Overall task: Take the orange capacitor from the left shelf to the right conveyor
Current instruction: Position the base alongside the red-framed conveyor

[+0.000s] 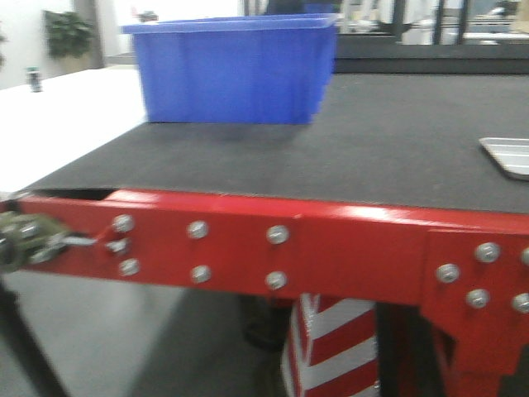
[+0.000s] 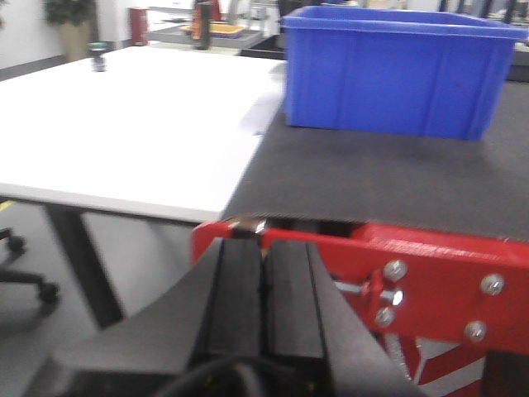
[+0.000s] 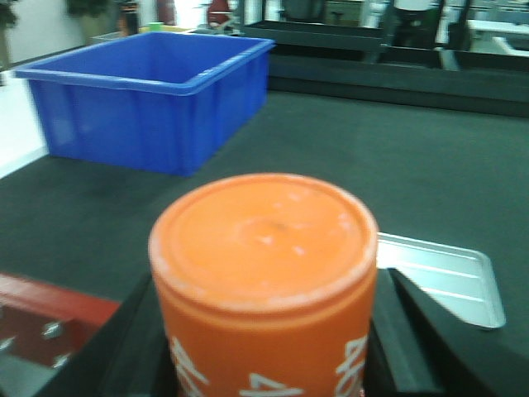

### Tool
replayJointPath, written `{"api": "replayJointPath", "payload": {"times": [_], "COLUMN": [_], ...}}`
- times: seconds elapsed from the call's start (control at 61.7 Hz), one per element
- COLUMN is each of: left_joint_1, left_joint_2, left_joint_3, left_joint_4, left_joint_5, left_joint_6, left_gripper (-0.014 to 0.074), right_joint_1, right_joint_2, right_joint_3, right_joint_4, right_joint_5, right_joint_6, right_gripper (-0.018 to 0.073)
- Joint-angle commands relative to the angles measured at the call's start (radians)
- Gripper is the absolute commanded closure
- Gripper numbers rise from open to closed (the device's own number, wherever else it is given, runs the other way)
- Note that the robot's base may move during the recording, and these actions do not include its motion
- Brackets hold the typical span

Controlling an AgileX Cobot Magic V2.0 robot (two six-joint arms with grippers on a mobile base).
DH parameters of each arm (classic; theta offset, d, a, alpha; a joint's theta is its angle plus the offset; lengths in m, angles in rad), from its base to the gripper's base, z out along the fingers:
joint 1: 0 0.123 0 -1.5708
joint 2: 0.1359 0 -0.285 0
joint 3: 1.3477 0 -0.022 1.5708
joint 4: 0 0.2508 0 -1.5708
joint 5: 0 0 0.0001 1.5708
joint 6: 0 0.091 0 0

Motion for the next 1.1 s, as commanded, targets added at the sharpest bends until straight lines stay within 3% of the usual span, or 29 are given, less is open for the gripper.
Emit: {"api": "replayJointPath", "payload": {"times": [0.0, 0.567, 0.811, 1.086], "left_joint_1": [0.000, 0.001, 0.070, 0.070], "left_joint_2": [-0.012, -0.010, -0.010, -0.010], "left_joint_3": [-0.004, -0.004, -0.004, -0.004], "left_joint_4": [-0.002, -0.002, -0.002, -0.002], "left_joint_5": [-0.090, -0.090, -0.090, -0.090], "left_joint_6": [-0.001, -0.001, -0.001, -0.001], "left_gripper": [0.0723, 0.0723, 0.0723, 0.0723], "right_joint_1": [-0.001, -0.001, -0.001, -0.001], "right_joint_2": [0.017, 0.017, 0.017, 0.017], "right_joint_3": [-0.024, -0.024, -0.024, -0.024], "right_joint_4": [-0.008, -0.008, -0.008, -0.008], "right_joint_5": [-0.088, -0.088, -0.088, -0.088], "right_joint_6": [-0.005, -0.005, -0.005, -0.005], "right_gripper": [0.0493, 0.0493, 0.0493, 0.0493]}}
